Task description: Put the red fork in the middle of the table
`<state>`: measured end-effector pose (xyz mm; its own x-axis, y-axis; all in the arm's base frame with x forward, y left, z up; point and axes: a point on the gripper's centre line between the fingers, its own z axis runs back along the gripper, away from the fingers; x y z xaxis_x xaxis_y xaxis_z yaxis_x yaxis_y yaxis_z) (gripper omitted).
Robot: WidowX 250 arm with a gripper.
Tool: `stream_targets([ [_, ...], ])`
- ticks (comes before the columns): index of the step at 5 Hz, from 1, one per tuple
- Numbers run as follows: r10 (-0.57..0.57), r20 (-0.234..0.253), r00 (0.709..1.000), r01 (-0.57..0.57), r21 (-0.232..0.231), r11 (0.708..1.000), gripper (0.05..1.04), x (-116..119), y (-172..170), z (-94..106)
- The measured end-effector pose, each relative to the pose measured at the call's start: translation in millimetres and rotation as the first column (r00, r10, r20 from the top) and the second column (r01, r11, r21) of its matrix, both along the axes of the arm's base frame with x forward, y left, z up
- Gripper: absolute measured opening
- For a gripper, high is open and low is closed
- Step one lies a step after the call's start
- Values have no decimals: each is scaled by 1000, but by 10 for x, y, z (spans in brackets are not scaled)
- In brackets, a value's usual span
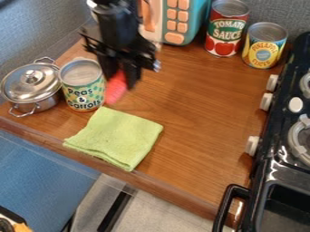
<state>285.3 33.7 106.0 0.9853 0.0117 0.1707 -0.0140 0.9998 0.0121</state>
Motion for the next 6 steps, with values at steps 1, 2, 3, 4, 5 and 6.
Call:
stream_targets([
  [1,-31,-47,998,31,6,999,406,317,-206,-303],
  [2,-46,-62,997,47,18,999,406,654,-320,-606],
  [3,-52,-20,998,52,6,999,406,869,-376,-746],
  [4,-50,2,999,50,-4,999,476,934,-415,-743],
  [5,-56,8,998,56,-19,998,786,943,-456,-746],
  [6,-62,15,998,63,-25,998,1003,885,-466,-540],
])
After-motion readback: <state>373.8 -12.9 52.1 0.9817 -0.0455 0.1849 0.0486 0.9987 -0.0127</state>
